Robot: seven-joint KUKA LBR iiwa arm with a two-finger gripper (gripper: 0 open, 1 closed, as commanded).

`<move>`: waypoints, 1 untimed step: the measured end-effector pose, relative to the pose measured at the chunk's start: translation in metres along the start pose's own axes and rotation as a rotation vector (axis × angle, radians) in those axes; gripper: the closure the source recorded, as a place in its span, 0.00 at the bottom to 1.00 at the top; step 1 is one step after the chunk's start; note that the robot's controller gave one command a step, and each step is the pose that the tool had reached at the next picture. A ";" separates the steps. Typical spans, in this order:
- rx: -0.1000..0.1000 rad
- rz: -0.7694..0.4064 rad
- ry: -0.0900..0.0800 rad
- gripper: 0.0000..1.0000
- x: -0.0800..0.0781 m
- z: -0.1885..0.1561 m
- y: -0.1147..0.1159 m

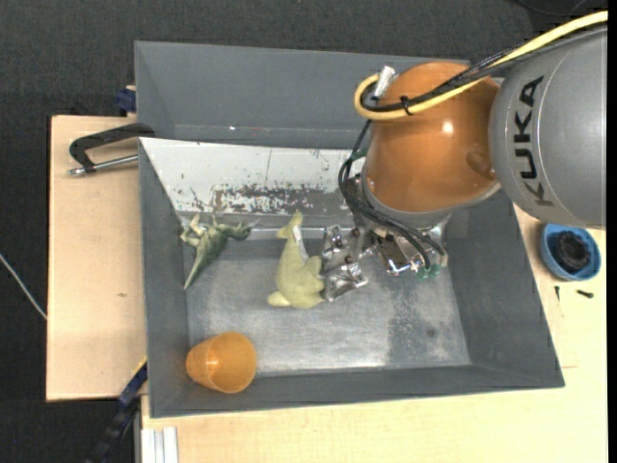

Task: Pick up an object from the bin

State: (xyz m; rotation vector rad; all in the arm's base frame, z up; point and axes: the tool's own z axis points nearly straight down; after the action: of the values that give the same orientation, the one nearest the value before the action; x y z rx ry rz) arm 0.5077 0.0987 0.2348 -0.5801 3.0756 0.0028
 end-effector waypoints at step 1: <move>0.000 0.002 0.005 0.00 0.001 0.002 -0.001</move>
Offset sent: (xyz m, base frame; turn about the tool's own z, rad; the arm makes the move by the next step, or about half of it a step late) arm 0.0000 0.0000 0.0000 0.0000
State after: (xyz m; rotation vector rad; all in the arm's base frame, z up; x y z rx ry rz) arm 0.5070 0.0977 0.2328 -0.5772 3.0810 0.0019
